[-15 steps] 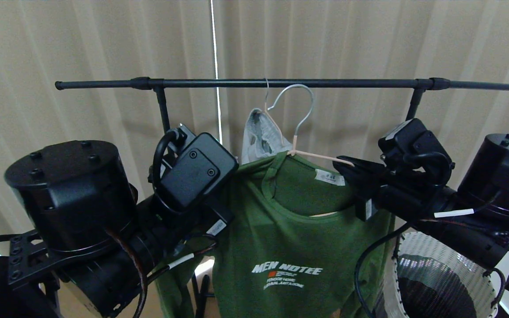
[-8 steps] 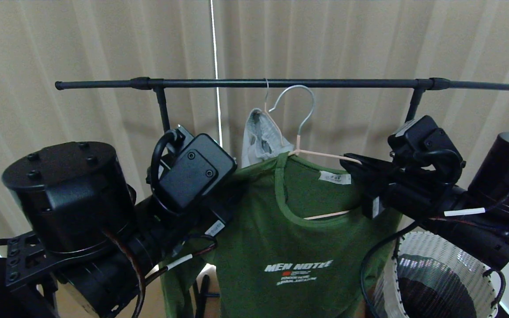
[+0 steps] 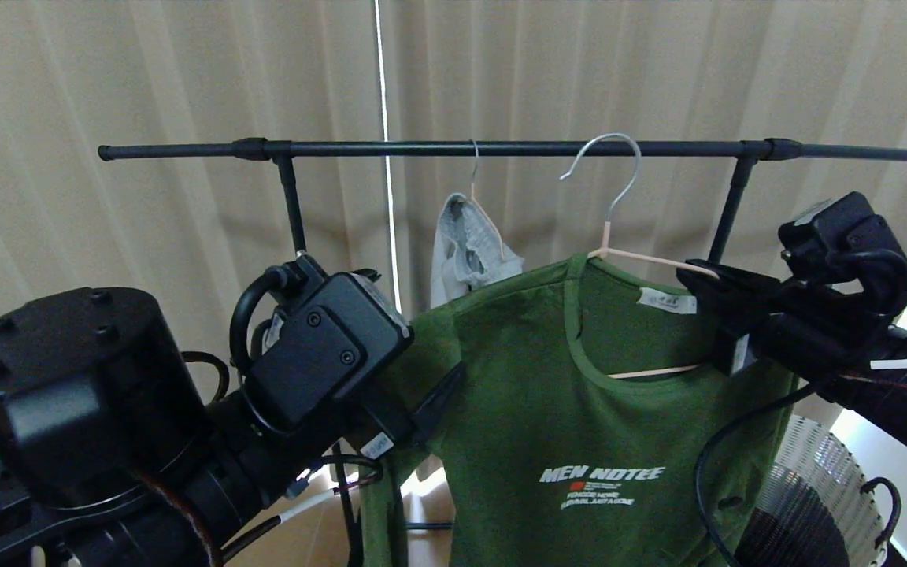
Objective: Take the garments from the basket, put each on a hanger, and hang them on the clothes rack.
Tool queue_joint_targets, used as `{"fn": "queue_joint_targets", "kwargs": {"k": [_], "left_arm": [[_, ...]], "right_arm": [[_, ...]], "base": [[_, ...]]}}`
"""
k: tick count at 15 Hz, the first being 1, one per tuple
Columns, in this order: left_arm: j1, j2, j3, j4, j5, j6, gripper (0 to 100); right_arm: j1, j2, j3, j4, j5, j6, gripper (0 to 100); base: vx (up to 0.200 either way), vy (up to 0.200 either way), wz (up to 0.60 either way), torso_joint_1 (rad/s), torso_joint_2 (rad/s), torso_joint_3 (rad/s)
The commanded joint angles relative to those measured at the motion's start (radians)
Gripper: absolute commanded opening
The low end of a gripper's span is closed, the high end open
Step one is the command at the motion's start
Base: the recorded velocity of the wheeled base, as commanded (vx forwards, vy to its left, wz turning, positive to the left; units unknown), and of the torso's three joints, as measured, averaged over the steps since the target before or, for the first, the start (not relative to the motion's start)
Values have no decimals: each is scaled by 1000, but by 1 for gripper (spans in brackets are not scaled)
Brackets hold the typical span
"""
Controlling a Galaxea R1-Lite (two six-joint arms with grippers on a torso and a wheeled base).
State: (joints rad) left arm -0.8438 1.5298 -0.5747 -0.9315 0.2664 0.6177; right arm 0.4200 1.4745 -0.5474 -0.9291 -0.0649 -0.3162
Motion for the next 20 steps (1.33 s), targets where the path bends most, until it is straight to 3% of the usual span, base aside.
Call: {"fn": "queue_joint_targets", "kwargs": {"k": [1, 6, 15, 16, 19, 20], "left_arm": [[11, -13, 32, -1, 2, -6, 100], [46, -62, 188, -21, 2, -79, 100], [61, 4, 179, -23, 4, -93, 100], [61, 4, 179, -23, 4, -93, 0], [106, 0, 187, -23, 4, -87, 0], [155, -8, 220, -33, 4, -87, 0]], "right_arm": [[-20, -42, 6, 1, 2, 2, 0], [-20, -103, 24, 0, 5, 6, 0], [-15, -132, 30, 1, 7, 5, 0], [-15, -132, 30, 1, 7, 5, 0], [-17, -131, 30, 1, 5, 5, 0], [-18, -132, 30, 0, 2, 5, 0]], "base": [[0, 0, 0, 0, 0, 0], [0, 0, 0, 0, 0, 0], [0, 0, 0, 0, 0, 0], [0, 0, 0, 0, 0, 0], [0, 0, 0, 0, 0, 0], [0, 0, 0, 0, 0, 0]]}}
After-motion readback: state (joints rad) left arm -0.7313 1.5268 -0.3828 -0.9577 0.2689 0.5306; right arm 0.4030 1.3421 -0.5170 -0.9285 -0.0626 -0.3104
